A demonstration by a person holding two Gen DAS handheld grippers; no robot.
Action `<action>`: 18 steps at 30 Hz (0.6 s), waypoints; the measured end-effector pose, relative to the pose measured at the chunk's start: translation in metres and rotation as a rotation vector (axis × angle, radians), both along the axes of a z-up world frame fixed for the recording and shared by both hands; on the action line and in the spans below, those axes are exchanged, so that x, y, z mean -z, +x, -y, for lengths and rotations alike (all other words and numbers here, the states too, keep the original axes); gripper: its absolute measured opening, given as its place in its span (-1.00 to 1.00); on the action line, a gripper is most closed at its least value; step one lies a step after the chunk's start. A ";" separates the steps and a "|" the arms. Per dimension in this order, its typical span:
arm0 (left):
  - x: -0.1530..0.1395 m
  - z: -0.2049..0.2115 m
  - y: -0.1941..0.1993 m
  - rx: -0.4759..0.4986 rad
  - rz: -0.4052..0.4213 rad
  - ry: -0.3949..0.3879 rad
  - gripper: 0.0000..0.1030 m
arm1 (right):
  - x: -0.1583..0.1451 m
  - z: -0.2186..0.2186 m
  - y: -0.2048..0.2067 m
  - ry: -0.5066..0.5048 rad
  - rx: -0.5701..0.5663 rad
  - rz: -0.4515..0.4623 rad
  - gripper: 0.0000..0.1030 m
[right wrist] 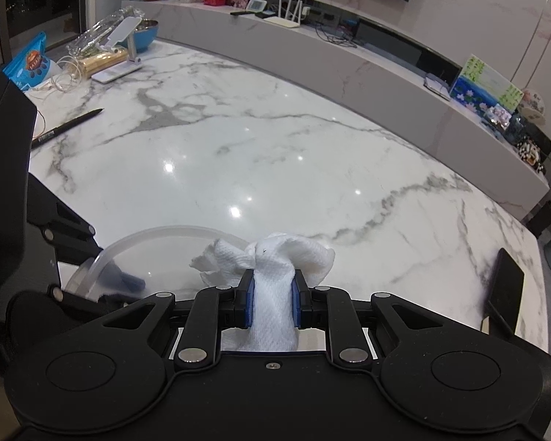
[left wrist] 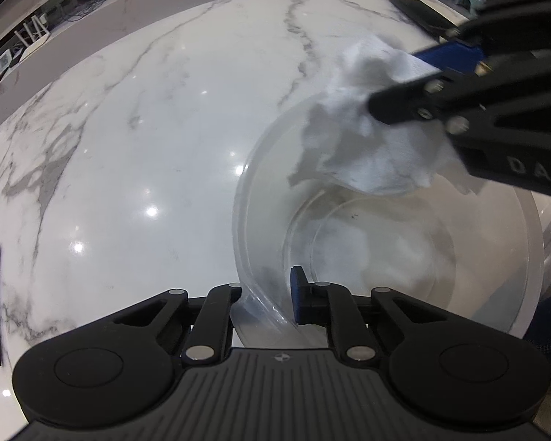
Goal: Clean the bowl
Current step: 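Push the cloth down into the bowl bottom with the right gripper while the left holds the rim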
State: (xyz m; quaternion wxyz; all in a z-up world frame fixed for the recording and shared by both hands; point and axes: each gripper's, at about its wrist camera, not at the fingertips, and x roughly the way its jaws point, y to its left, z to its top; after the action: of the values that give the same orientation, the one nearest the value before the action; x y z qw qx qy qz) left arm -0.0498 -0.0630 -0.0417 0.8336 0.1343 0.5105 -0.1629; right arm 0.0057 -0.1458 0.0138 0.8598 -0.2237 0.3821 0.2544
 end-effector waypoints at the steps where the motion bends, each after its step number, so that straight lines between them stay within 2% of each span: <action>1: -0.002 -0.001 -0.002 -0.014 0.005 -0.006 -0.82 | 0.000 0.001 -0.001 -0.001 0.000 0.000 -0.67; 10: -0.017 -0.015 -0.011 -0.157 -0.001 -0.075 -0.89 | -0.001 -0.001 -0.007 -0.026 -0.010 -0.003 -0.67; 18: -0.025 -0.020 -0.005 -0.195 -0.003 -0.085 -0.89 | -0.003 -0.001 -0.014 -0.036 -0.025 -0.046 -0.67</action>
State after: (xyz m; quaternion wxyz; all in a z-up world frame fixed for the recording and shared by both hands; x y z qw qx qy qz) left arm -0.0552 -0.0434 -0.0164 0.8497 0.0482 0.5149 -0.1025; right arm -0.0087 -0.1451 0.0163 0.8432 -0.2382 0.4035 0.2633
